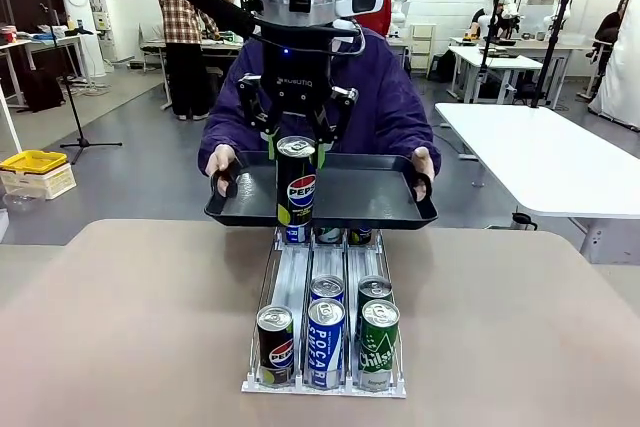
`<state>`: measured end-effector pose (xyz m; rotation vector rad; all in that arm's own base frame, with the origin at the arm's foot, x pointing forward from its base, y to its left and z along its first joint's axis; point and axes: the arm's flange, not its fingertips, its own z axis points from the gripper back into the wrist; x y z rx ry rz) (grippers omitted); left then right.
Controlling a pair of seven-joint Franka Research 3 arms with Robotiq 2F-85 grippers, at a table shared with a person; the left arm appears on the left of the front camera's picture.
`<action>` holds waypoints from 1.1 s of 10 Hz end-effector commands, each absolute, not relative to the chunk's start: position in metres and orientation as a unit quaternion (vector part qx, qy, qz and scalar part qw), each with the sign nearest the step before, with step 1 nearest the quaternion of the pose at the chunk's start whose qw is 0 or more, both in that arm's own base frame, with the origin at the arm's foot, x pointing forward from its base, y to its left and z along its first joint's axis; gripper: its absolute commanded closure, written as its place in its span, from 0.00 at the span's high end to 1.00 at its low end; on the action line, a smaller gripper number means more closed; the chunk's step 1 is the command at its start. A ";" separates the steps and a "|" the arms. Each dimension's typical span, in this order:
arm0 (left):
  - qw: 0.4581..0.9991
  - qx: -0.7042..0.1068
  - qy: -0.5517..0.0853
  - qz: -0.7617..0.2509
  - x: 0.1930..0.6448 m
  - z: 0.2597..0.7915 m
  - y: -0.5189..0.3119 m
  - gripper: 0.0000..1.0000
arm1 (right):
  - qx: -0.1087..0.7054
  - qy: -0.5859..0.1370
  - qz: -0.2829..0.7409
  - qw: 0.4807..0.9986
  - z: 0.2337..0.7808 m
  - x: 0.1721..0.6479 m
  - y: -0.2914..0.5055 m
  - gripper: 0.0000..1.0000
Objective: Retrieve and hand over the desired beverage to the person.
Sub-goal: Place the picked can on the Handle tray extended by the person.
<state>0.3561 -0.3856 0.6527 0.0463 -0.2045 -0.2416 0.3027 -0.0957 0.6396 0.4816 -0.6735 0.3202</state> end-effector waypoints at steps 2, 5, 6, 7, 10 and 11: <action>0.988 0.025 -0.105 -0.114 0.350 0.654 -0.380 0.00 | 0.239 -0.326 0.162 0.900 0.639 0.302 -0.096 1.00; 0.988 0.025 -0.105 -0.114 0.350 0.654 -0.380 0.00 | 0.239 -0.326 0.162 0.900 0.639 0.302 -0.096 1.00; 0.988 0.025 -0.105 -0.114 0.350 0.654 -0.380 0.00 | 0.239 -0.326 0.162 0.900 0.639 0.302 -0.096 1.00; 0.988 0.025 -0.105 -0.114 0.350 0.654 -0.380 0.00 | 0.239 -0.326 0.162 0.900 0.639 0.302 -0.096 1.00; 0.988 0.025 -0.105 -0.114 0.350 0.654 -0.380 0.00 | 0.239 -0.326 0.162 0.900 0.639 0.302 -0.096 1.00; 0.988 0.025 -0.105 -0.114 0.350 0.654 -0.380 0.00 | 0.239 -0.326 0.162 0.900 0.639 0.302 -0.096 1.00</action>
